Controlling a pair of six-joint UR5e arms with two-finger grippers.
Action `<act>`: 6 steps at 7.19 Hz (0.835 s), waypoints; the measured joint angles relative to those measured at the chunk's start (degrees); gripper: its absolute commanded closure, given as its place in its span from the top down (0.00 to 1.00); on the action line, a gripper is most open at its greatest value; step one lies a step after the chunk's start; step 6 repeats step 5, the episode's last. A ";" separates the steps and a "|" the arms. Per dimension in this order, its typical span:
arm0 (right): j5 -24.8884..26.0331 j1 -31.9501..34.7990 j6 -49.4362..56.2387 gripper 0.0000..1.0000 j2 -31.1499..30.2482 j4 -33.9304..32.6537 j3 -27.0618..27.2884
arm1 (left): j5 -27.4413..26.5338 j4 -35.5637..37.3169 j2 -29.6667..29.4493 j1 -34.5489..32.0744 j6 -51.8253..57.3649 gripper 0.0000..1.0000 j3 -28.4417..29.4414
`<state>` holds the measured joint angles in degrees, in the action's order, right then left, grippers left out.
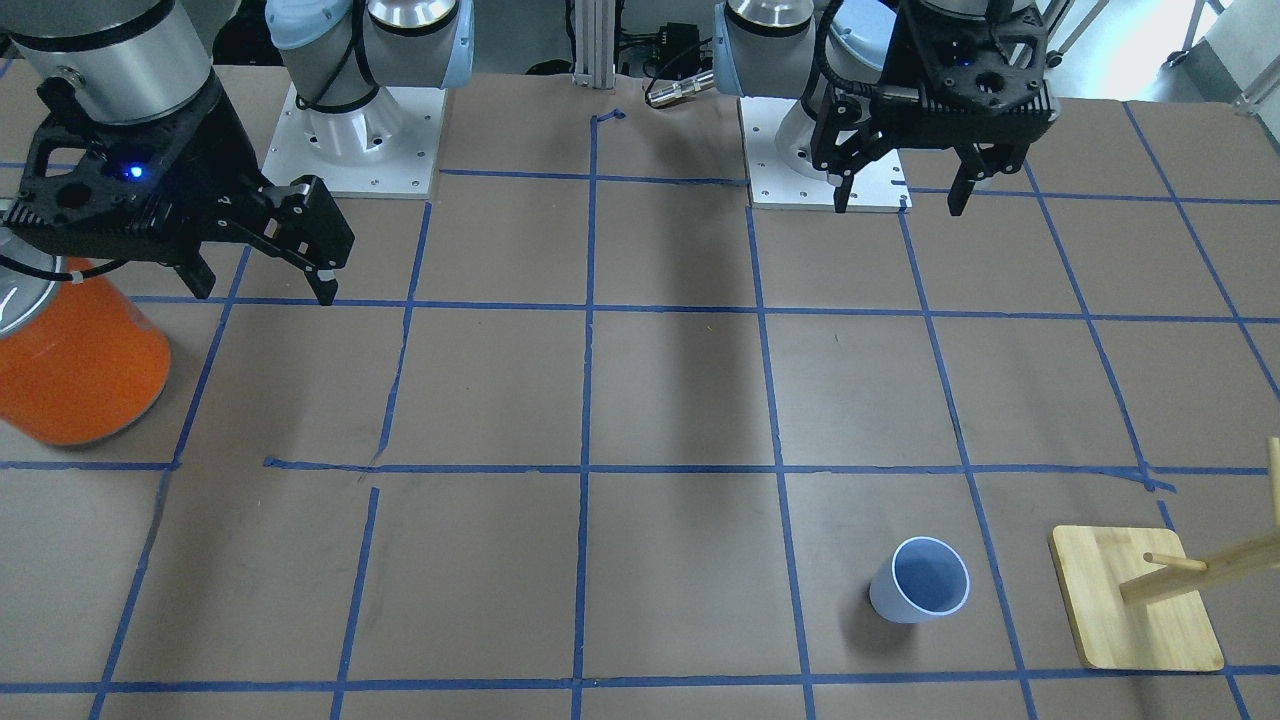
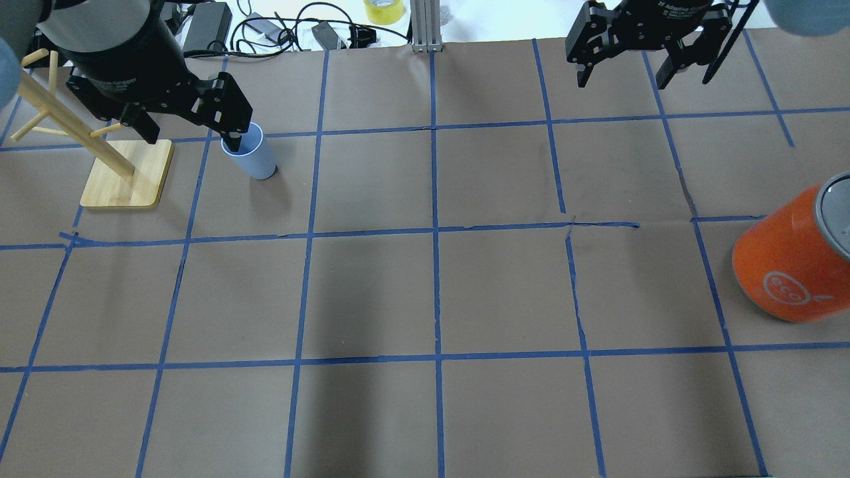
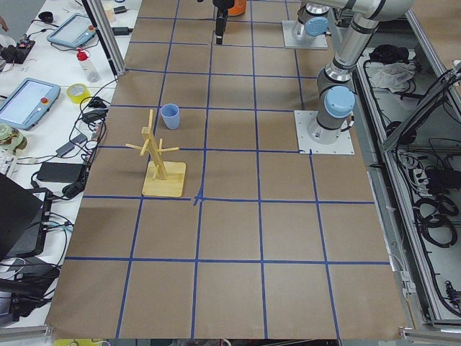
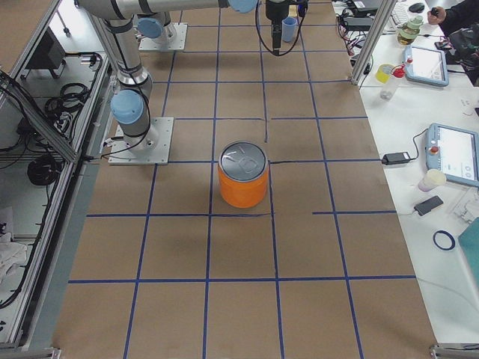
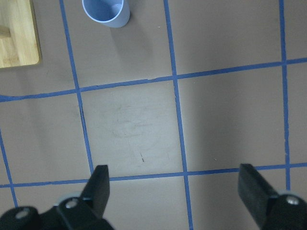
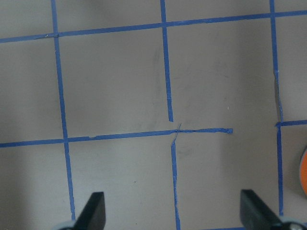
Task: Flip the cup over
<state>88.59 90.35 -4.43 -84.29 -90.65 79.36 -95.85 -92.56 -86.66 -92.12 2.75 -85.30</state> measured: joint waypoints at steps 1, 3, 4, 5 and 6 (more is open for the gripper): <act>0.00 0.00 0.02 1.00 0.00 0.02 0.00 | 0.21 0.45 0.28 0.56 -0.30 0.95 0.00; 0.00 0.00 0.03 1.00 0.00 0.03 0.00 | 3.03 1.23 0.57 1.98 -0.33 0.95 -0.16; 0.00 0.00 0.03 1.00 0.00 0.03 0.00 | 4.19 1.67 0.65 2.99 -0.20 0.95 -0.26; 0.00 0.00 0.03 1.00 0.00 0.03 0.00 | 4.62 1.87 0.79 3.52 -0.14 0.95 -0.41; 0.00 0.00 0.03 1.00 0.00 0.03 0.00 | 4.62 1.87 0.79 3.52 -0.14 0.95 -0.41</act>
